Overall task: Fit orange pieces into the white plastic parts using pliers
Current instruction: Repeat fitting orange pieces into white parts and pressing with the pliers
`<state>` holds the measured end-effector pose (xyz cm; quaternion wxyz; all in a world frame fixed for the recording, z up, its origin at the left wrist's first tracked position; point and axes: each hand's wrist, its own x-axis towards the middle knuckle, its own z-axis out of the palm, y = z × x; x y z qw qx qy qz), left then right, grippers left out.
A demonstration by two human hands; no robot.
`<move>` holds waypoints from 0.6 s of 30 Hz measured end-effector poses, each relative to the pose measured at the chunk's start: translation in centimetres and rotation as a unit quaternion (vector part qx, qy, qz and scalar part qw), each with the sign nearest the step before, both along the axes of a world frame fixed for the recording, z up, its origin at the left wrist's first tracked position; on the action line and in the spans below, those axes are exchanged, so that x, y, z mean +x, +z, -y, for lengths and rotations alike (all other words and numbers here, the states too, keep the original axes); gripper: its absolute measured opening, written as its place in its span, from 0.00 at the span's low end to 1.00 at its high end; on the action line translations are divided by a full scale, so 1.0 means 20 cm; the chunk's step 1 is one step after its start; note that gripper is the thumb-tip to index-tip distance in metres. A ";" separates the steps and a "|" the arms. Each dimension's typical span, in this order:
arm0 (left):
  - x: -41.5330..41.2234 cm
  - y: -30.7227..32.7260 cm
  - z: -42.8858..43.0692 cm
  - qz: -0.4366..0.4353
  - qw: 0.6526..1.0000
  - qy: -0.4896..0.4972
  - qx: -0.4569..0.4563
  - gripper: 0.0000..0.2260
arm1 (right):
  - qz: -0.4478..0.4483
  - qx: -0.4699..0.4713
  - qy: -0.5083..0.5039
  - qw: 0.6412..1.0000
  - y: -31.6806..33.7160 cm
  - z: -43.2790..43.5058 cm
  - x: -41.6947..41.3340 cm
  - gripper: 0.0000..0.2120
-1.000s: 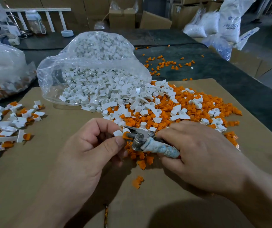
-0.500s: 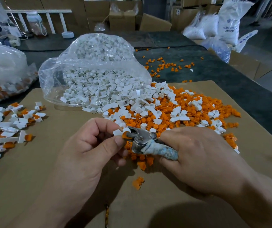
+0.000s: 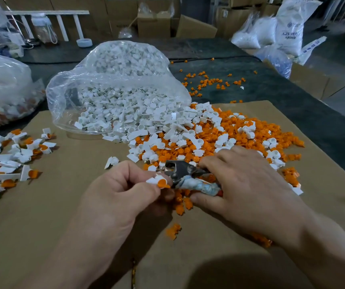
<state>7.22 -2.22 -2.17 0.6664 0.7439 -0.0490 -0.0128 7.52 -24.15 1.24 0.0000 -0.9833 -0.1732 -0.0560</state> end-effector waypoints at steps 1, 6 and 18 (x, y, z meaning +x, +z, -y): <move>-0.01 0.00 0.01 -0.001 1.000 -0.012 0.002 0.09 | -0.001 -0.007 0.000 1.000 0.00 0.00 0.00 0.34; -0.02 0.02 0.01 -0.017 0.998 -0.045 -0.031 0.17 | -0.011 0.003 0.006 1.000 0.01 -0.01 0.00 0.35; -0.03 0.01 0.05 0.030 0.995 -0.072 -0.062 0.26 | 0.035 0.132 0.147 0.980 0.09 -0.10 -0.09 0.11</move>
